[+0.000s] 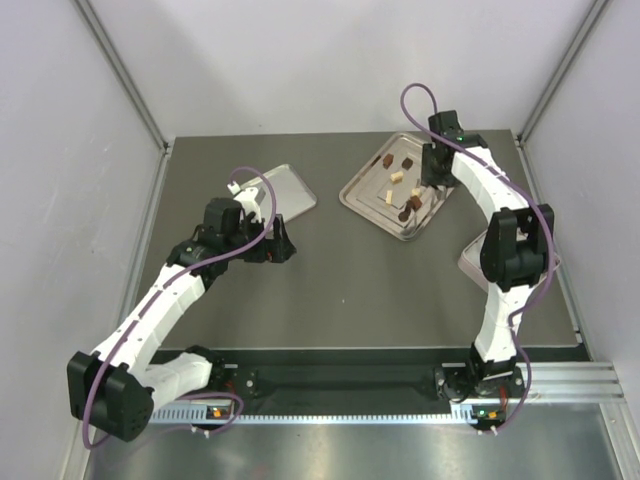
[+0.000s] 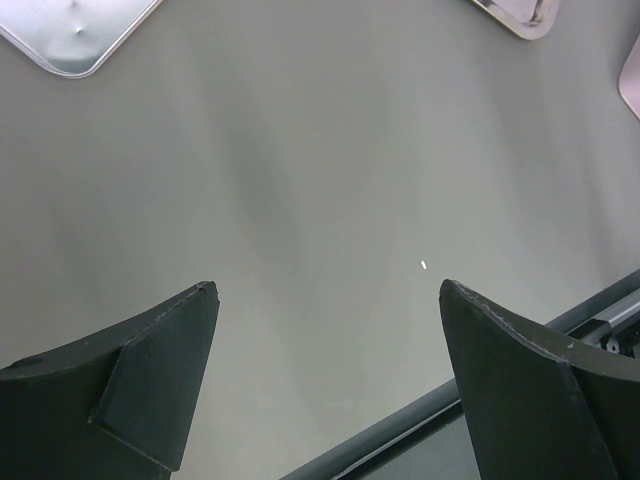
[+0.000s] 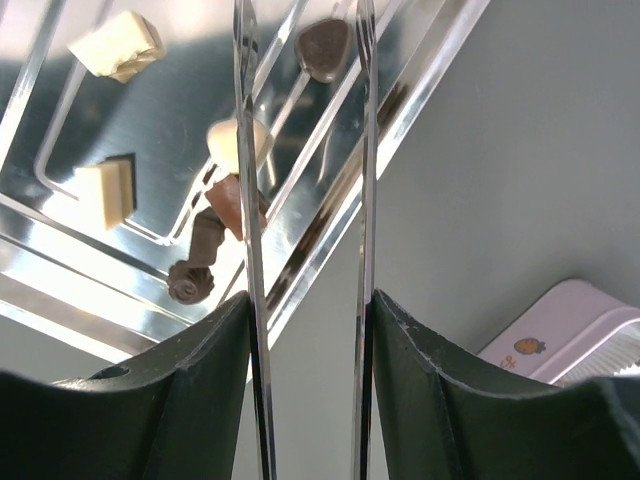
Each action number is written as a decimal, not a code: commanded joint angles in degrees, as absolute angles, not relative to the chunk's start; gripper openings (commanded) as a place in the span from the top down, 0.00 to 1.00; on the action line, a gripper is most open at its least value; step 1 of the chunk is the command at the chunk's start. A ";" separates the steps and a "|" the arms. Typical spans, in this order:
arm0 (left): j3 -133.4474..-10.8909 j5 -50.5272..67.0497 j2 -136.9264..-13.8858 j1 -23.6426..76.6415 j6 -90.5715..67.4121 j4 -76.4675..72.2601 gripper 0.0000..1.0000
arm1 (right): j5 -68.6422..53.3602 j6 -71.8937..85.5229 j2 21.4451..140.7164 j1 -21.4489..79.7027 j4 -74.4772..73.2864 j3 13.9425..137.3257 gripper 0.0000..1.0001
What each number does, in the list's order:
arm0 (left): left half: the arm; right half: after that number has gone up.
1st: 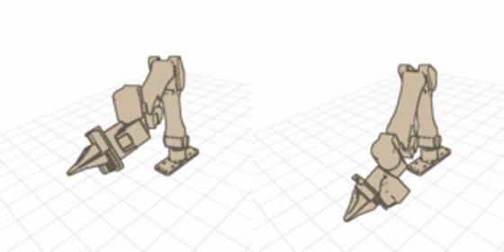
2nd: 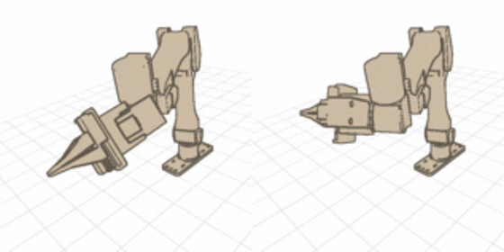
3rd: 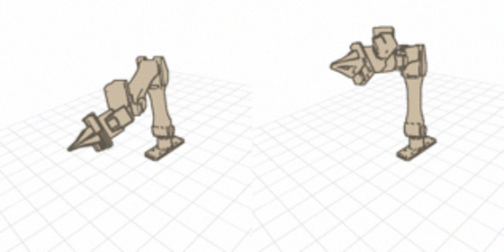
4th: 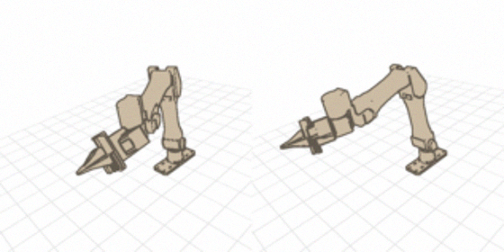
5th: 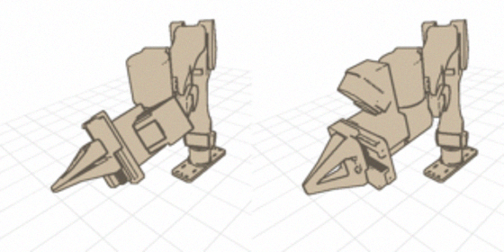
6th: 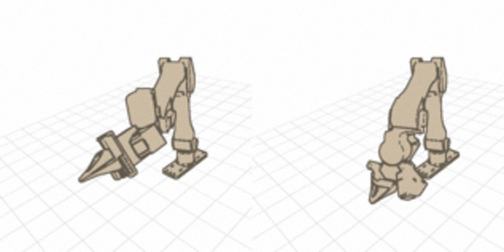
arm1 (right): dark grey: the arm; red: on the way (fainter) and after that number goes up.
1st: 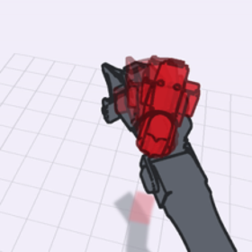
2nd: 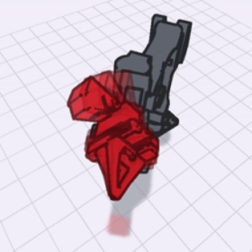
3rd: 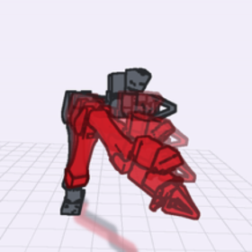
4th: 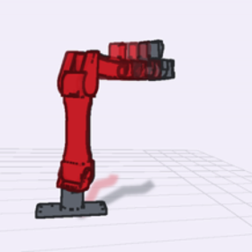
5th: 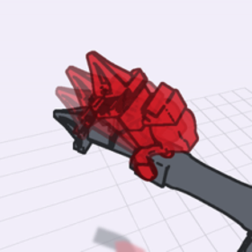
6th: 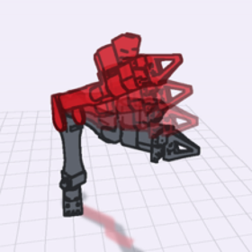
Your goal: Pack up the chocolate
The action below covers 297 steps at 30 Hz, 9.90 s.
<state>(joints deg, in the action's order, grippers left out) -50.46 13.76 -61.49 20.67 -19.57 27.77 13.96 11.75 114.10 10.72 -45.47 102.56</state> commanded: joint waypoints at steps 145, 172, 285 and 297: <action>-50.01 12.74 -55.55 20.65 -18.81 26.28 0.03 | 11.69 12.13 95.02 6.33 -54.84 94.93 0.68; -48.16 17.23 -52.03 22.50 -20.30 25.05 0.04 | 6.50 12.39 73.83 -13.97 -57.57 72.60 0.68; -48.51 11.43 -55.02 26.19 -19.25 26.98 0.04 | 13.80 14.94 68.64 -16.08 -52.04 66.27 0.73; -48.52 9.93 -54.93 26.37 -19.25 27.25 0.04 | 14.68 14.50 70.66 -16.35 -50.71 65.48 0.68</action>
<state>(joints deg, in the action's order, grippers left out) -48.60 10.72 -55.27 26.24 -19.53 28.27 13.69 14.96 70.17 -15.55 -53.23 64.05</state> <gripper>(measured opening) 0.959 0.312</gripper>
